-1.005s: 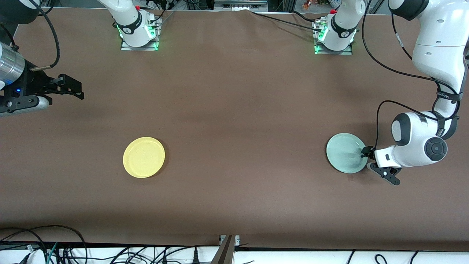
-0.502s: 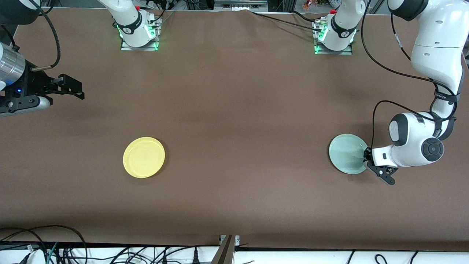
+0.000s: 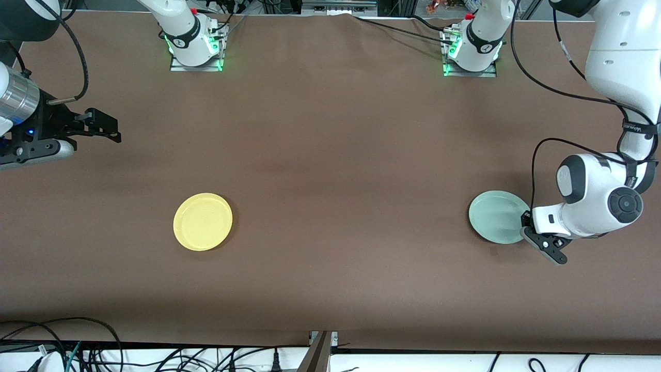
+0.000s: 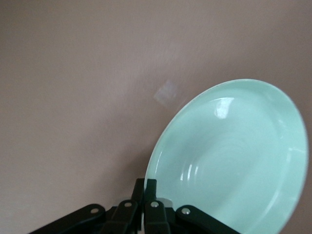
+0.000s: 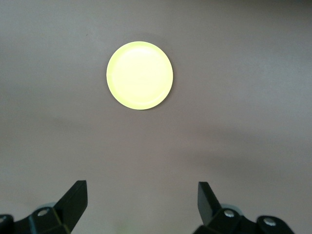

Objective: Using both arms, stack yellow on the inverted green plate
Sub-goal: 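Lift the green plate with the left gripper and flip it over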

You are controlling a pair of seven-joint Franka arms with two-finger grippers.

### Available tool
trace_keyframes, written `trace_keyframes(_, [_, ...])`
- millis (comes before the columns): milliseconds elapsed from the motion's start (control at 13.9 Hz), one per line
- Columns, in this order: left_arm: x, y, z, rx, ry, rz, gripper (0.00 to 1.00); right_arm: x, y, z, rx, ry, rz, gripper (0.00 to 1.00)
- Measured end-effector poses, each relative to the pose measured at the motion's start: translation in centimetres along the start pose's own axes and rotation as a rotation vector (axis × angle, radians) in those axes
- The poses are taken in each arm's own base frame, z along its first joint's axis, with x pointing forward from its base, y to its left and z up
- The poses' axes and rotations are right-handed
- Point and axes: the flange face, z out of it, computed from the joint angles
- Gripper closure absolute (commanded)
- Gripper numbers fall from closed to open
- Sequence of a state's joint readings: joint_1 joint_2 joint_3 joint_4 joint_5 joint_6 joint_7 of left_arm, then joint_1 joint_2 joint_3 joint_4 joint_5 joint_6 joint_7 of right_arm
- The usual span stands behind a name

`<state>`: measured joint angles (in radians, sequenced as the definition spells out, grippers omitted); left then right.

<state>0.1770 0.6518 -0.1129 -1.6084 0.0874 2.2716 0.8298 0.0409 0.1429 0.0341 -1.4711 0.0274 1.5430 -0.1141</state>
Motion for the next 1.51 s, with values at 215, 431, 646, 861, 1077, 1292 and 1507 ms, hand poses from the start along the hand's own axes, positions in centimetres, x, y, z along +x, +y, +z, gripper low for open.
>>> trace_keyframes(215, [3.5,2.3,-5.0,0.095,-0.025,0.084,1.0,0.0,0.0,0.0,0.0,0.001,0.0,0.0])
trace_keyframes(431, [6.6,5.1,-8.9,0.174,-0.116,0.138,1.0,-0.1,0.0,-0.2,0.0,0.003,-0.001,0.0])
trace_keyframes(646, [10.8,9.1,-11.7,0.274,-0.186,0.116,1.0,-0.1,0.1,-0.3,-0.001,0.005,0.001,0.0])
trace_keyframes(861, [15.2,16.0,-11.7,0.435,-0.28,0.079,1.0,-0.2,0.2,-0.3,-0.001,0.007,0.003,0.0])
trace_keyframes(1077, [18.9,25.2,-10.1,0.605,-0.369,0.026,1.0,-0.2,0.3,-0.3,-0.001,0.008,0.003,0.0])
trace_keyframes(1292, [21.5,33.7,-7.6,0.785,-0.368,-0.118,1.0,-0.2,0.3,-0.3,-0.001,0.009,0.003,0.0])
trace_keyframes(1507, [22.9,38.9,-5.6,0.881,-0.311,-0.238,1.0,-0.1,0.5,-0.4,-0.003,0.019,0.006,0.0])
